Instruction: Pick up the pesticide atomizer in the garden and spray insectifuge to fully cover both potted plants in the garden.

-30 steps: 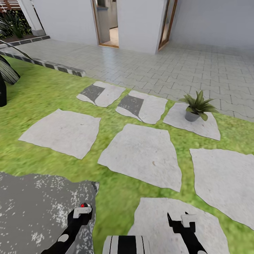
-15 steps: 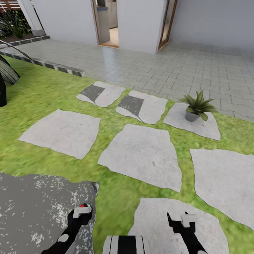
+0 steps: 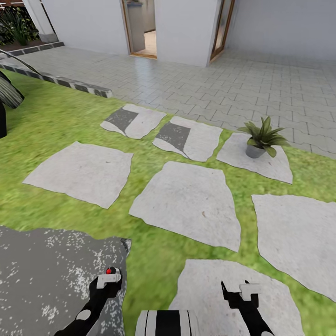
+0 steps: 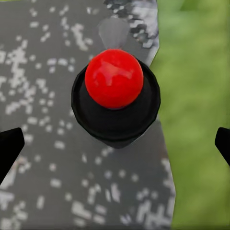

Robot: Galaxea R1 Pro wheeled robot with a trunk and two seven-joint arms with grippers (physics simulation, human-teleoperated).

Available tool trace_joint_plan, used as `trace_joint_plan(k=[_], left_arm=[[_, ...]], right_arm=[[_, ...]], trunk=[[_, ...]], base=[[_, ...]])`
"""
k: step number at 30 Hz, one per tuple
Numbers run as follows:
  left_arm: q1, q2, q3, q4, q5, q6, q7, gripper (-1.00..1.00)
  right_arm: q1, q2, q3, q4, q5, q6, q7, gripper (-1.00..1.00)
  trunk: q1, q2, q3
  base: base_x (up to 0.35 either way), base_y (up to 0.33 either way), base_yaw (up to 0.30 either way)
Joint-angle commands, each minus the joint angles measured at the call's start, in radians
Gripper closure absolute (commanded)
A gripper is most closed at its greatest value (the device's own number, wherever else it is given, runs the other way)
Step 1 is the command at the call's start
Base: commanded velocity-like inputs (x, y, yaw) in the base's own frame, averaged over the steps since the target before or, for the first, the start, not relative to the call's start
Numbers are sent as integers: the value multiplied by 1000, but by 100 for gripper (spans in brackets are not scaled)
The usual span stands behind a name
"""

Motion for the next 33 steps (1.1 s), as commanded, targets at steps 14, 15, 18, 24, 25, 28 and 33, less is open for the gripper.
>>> trace_joint_plan(k=[14, 15, 18, 24, 25, 28, 33], left_arm=[[0, 0, 3, 1, -3, -3, 0, -100], [0, 0, 3, 1, -2, -3, 0, -100], [0, 0, 3, 0, -3, -4, 0, -100], [0, 0, 3, 0, -3, -5, 0, -100], [0, 0, 3, 0, -3, -5, 0, -100], [0, 0, 3, 1, -3, -5, 0, -100], [0, 0, 3, 0, -3, -5, 0, -100]], right_arm=[[0, 0, 0, 1, 1, -3, 0, -100], [0, 0, 0, 1, 1, -3, 0, -100], [0, 0, 0, 1, 1, -3, 0, -100], [0, 0, 0, 1, 1, -3, 0, -100], [0, 0, 0, 1, 1, -3, 0, -100], [0, 0, 0, 1, 1, -3, 0, -100], [0, 0, 0, 1, 1, -3, 0, -100]], trunk=[[0, 0, -1], [0, 0, -1], [0, 0, -1], [0, 0, -1], [0, 0, -1], [0, 0, -1], [0, 0, -1]], base=[[21, 0, 0], [67, 0, 0], [33, 0, 0], [8, 0, 0], [2, 0, 0], [0, 0, 0], [0, 0, 0]])
